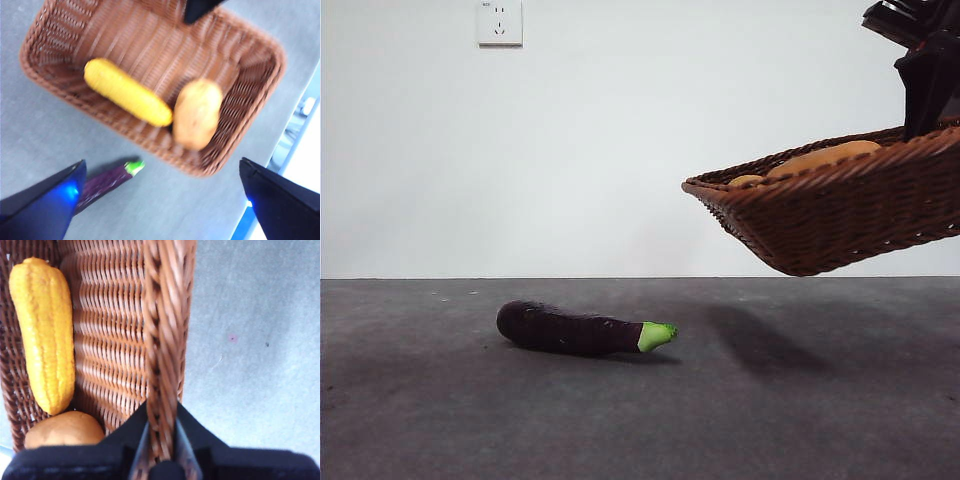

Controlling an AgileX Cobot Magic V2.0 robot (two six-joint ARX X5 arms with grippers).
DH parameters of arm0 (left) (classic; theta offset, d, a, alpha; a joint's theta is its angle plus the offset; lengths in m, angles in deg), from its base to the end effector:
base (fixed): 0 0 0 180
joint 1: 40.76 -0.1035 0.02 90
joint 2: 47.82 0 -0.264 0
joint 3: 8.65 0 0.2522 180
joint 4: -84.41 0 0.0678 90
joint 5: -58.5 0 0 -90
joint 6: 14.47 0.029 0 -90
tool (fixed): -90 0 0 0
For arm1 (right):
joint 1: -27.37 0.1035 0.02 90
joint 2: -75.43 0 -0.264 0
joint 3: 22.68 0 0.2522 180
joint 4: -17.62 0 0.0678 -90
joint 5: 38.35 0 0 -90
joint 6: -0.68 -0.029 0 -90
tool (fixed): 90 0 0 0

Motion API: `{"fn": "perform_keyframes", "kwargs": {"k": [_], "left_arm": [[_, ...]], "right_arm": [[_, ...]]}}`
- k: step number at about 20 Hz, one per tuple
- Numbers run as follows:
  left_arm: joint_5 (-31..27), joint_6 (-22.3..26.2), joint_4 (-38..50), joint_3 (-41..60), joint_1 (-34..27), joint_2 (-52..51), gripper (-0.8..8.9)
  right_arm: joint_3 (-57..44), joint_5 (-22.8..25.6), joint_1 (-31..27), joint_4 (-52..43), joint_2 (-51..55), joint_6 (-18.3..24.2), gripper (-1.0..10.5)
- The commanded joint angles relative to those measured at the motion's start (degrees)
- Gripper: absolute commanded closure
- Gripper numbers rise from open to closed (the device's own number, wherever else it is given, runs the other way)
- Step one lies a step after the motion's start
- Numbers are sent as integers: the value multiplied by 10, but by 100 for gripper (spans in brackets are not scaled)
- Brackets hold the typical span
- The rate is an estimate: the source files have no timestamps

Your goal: Help me put the vegetables on the table into the basket

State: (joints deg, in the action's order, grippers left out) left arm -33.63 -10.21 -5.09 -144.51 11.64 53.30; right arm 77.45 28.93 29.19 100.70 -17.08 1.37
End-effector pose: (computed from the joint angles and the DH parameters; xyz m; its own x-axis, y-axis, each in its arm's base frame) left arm 0.2046 -0.2640 0.4272 0.3813 -0.4342 -0.8162 0.8135 0.5769 0.0731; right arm 0.3048 0.0209 0.3092 0.2192 0.3934 -0.8929 -0.1379 0.9184 0.3708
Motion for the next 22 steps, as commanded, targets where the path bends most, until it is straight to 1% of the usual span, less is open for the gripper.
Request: {"fn": "perform_keyframes", "kwargs": {"k": [1, 2, 4, 6, 7, 9, 11, 14, 15, 16, 17, 18, 21, 22], "left_arm": [[-1, 64, 1, 46, -18, -16, 186], [-9, 91, 1, 73, -32, -23, 186], [-8, 116, 1, 129, -68, -21, 186], [-9, 165, 2, 196, -110, -15, 186], [-8, 191, 14, 227, -131, -12, 186], [9, 222, 62, 275, -169, -11, 186], [15, 290, 100, 299, -184, -11, 186], [17, 446, 110, 309, -189, -9, 184], [17, 485, 112, 309, -189, -8, 183], [17, 509, 113, 309, -189, -7, 182], [22, 530, 118, 310, -189, -7, 176], [22, 535, 125, 310, -189, -5, 174], [26, 532, 136, 310, -193, 19, 172], [25, 535, 136, 310, -193, 33, 138]], "right_arm": [[-3, -8, 0, -3, 1, 12, 963], [-3, -8, 0, -4, 1, 15, 963], [-3, -8, 0, -9, 1, 21, 963], [-3, -7, -3, -13, 1, 26, 963], [-3, -7, -10, -18, 1, 26, 963], [-3, -7, -19, -21, 1, 27, 963], [-3, -8, -26, -22, 1, 28, 963], [-3, -9, -27, -21, 1, 28, 963], [-3, -9, -27, -21, 1, 28, 963], [-3, -9, -27, -21, 1, 28, 963], [-3, -9, -27, -20, 1, 28, 963], [-3, -9, -27, -20, 1, 27, 963], [-3, -9, -27, -17, 1, 28, 963], [-3, -9, -27, -16, 1, 28, 963]]}}
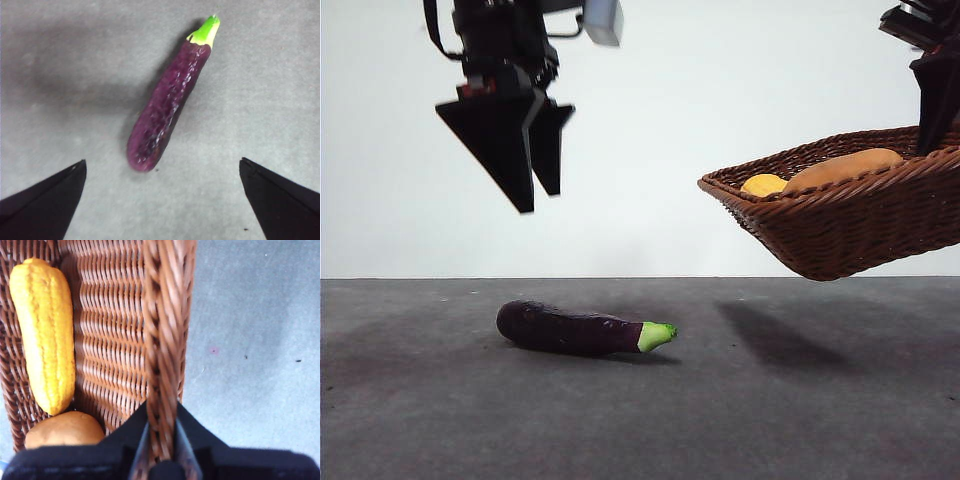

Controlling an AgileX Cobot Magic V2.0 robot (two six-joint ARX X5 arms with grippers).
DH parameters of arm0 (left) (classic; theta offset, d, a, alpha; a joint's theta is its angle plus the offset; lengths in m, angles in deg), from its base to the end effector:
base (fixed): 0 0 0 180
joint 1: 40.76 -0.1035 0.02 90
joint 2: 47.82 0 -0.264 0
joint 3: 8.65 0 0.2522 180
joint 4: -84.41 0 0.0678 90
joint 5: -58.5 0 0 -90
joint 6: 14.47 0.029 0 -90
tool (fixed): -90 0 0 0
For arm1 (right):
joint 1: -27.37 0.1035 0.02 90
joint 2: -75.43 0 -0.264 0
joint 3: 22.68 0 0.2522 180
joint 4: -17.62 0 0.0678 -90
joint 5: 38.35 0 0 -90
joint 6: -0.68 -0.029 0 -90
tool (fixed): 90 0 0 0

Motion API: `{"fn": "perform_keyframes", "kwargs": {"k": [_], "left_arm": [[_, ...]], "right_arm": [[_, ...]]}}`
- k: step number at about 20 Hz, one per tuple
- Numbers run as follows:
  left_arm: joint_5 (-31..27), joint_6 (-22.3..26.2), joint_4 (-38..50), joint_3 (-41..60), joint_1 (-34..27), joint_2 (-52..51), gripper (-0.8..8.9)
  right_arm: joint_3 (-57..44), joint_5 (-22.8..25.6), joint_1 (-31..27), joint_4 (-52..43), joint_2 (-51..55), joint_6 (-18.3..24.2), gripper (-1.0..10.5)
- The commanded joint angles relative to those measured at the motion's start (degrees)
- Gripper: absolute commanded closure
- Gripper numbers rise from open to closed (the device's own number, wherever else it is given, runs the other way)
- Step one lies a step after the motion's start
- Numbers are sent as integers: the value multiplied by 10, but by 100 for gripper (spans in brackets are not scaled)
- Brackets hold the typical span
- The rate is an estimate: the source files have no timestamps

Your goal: Help me put the vegetables on the table into the basket

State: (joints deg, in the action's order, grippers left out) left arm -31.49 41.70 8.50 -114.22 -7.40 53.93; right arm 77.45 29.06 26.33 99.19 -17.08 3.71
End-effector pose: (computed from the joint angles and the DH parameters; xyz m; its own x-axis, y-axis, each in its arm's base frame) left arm 0.2966 -0.1953 0.2867 0.2568 -0.1693 -0.9515 0.9664 0.0303 0.2554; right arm 0.3078 0.0056 0.3098 0.2622 0.3794 -0.8873 -0.1401 0.9247 0.3540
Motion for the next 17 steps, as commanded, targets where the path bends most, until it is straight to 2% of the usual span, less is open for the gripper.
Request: {"fn": "perform_keyframes", "kwargs": {"k": [1, 9, 13, 17], "left_arm": [[-1, 26, 3, 7, -3, 40, 93], [0, 34, 39, 7, -3, 122, 82], [0, 5, 80, 7, -3, 147, 82], [0, 5, 77, 7, -6, 167, 93]], "right_arm": [[-3, -10, 2, 0, 1, 5, 963], [-3, -10, 2, 2, 1, 11, 963], [-3, -10, 2, 4, 1, 15, 963], [-3, -10, 2, 5, 1, 17, 963]]}}
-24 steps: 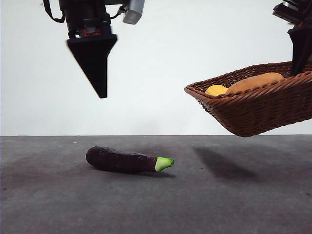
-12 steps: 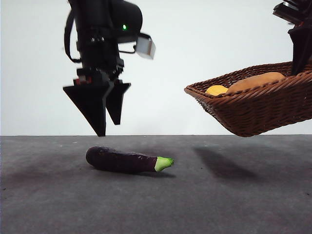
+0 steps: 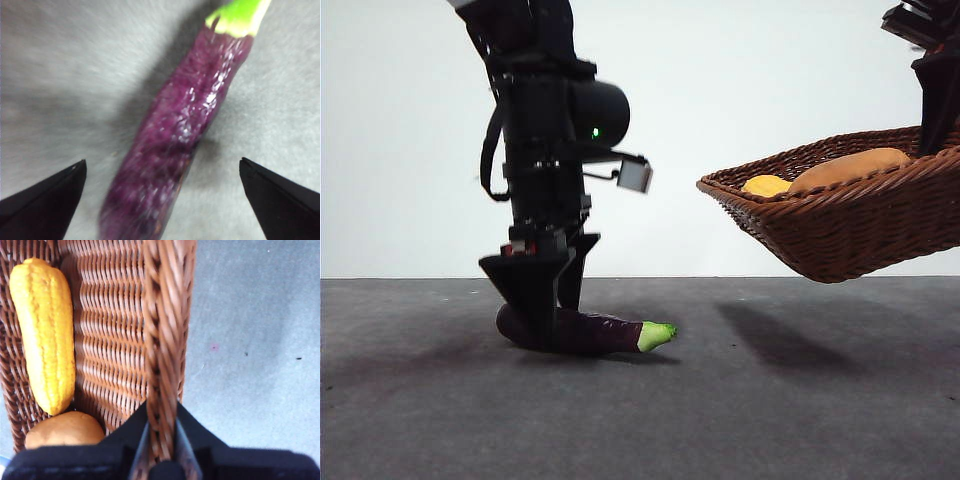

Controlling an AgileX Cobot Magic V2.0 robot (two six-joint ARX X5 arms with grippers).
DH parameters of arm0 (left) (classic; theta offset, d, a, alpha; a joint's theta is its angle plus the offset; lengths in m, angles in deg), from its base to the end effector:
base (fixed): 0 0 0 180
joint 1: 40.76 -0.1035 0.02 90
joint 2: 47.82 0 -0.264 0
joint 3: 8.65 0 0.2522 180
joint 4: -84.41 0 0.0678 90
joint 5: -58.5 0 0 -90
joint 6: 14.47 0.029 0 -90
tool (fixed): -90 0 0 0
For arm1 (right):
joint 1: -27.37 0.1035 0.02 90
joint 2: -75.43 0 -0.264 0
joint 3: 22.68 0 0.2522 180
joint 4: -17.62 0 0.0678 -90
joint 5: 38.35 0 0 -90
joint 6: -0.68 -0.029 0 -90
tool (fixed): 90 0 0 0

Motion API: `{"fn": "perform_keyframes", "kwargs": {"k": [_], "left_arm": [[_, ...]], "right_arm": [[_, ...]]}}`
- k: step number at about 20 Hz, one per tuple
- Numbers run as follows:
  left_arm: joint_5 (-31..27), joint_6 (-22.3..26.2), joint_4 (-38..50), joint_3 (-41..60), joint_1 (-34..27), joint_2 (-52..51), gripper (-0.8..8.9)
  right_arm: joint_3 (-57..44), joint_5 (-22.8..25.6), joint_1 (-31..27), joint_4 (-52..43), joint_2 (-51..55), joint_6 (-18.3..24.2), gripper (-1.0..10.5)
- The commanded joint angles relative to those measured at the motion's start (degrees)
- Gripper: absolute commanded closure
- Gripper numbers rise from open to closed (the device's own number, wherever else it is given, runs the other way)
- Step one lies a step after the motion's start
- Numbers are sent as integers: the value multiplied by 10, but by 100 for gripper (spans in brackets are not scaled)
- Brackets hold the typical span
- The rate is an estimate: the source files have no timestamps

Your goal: Help me put the vegetables on the table into the basket

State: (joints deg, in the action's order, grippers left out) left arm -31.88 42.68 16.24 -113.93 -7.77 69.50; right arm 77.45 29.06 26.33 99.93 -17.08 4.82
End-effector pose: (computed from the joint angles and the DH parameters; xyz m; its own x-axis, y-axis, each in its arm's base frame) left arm 0.3392 -0.2200 0.1901 0.1462 -0.0870 -0.9854 0.9892 0.0045 0.1464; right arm 0.3067 0.0056 0.3095 0.2507 0.3796 -0.8905 -0.1541 0.9238 0.3505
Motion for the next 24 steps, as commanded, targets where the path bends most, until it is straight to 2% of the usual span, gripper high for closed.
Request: {"fn": "perform_keyframes", "kwargs": {"k": [1, 2, 3, 5, 8, 11, 15, 19, 22, 24], "left_arm": [[4, -5, 4, 4, -2, 12, 94], [4, -7, 6, 4, -2, 12, 96], [4, -13, 5, 4, -2, 12, 138], [9, -25, 5, 4, -3, 16, 372], [24, -31, 3, 4, -4, 23, 566], [23, -31, 0, 4, -4, 23, 821], [19, -72, -3, 3, -4, 21, 822], [25, -178, 0, 3, -6, -1, 822], [9, -282, 8, 3, -11, -37, 822], [-34, -416, 15, 1, -23, -71, 822]], "right_arm": [[-3, -10, 2, -3, 1, 6, 963], [-3, -10, 2, -3, 1, 6, 963], [-3, -10, 2, -4, 1, 6, 963], [-3, -10, 2, -4, 1, 6, 963], [-3, -10, 2, -1, 1, 6, 963], [-3, -10, 2, -1, 1, 6, 963], [-3, -10, 2, -2, 1, 6, 963], [-3, -10, 2, -5, 1, 3, 963], [-3, -10, 2, -17, 1, -19, 963], [-3, -10, 2, -20, 1, -30, 963]]}}
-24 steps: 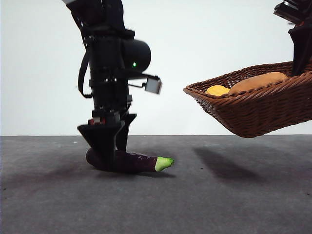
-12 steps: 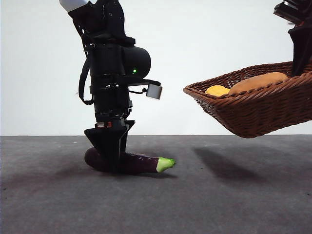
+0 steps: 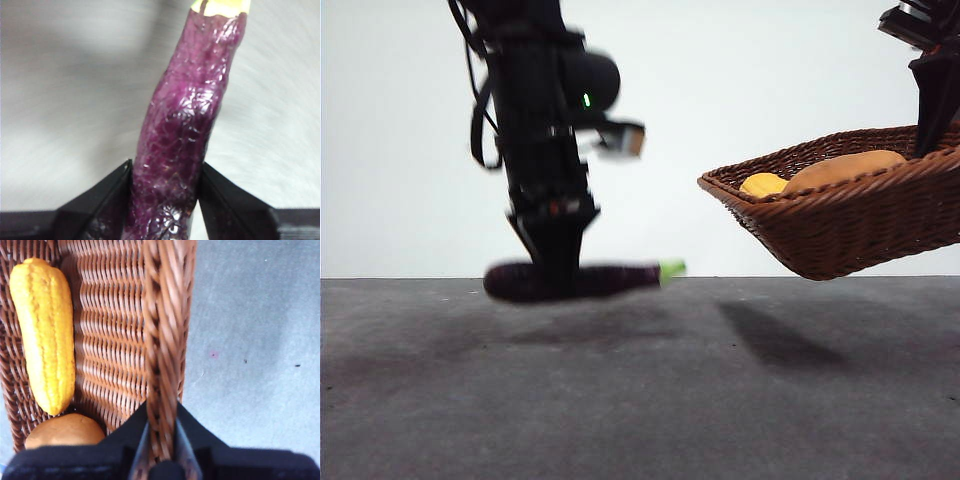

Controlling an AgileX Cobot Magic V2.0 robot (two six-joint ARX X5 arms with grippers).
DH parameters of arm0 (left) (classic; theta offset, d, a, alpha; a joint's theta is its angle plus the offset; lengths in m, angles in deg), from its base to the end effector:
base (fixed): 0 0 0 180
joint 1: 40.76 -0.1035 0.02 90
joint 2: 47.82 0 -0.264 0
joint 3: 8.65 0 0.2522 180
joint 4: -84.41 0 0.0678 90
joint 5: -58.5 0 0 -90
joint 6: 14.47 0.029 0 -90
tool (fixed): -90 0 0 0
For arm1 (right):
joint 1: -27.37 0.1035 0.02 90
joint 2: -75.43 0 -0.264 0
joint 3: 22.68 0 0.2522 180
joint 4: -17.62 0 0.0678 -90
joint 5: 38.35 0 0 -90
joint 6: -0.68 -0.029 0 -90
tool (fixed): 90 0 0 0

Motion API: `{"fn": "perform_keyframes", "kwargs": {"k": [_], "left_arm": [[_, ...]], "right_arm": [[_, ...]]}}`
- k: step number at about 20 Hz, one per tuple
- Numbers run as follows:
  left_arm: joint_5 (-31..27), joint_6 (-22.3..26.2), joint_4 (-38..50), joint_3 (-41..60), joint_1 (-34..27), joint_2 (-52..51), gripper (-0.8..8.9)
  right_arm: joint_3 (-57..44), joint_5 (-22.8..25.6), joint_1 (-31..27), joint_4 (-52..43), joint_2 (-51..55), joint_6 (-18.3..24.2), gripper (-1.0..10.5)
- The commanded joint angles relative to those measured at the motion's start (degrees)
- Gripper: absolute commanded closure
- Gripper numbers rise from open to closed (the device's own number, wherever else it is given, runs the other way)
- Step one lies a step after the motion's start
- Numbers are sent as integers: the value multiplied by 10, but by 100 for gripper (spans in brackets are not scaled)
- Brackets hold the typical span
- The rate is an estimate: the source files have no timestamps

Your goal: Help me put the vegetables on the table into the basket

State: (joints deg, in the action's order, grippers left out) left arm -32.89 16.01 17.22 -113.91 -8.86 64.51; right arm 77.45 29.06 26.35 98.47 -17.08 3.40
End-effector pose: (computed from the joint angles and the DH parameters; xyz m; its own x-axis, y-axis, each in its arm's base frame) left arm 0.3373 -0.2091 0.2235 0.2431 -0.1227 -0.9622 0.8649 0.4764 0.1577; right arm 0.3090 0.0056 0.3101 0.2732 0.3793 -0.8840 -0.1397 0.9249 0.3537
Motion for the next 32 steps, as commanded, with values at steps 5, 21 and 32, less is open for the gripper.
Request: {"fn": "perform_keyframes", "kwargs": {"k": [5, 21, 32], "left_arm": [[93, -431, 4, 1, -64, -129, 822], [306, -624, 164, 1, 9, -204, 817], [216, -621, 147, 1, 50, -204, 787]], "right_arm": [[-3, -10, 3, -7, 1, -43, 963], [-3, -103, 105, -24, 1, -60, 963], [-3, -104, 181, -78, 1, -113, 963]]}}
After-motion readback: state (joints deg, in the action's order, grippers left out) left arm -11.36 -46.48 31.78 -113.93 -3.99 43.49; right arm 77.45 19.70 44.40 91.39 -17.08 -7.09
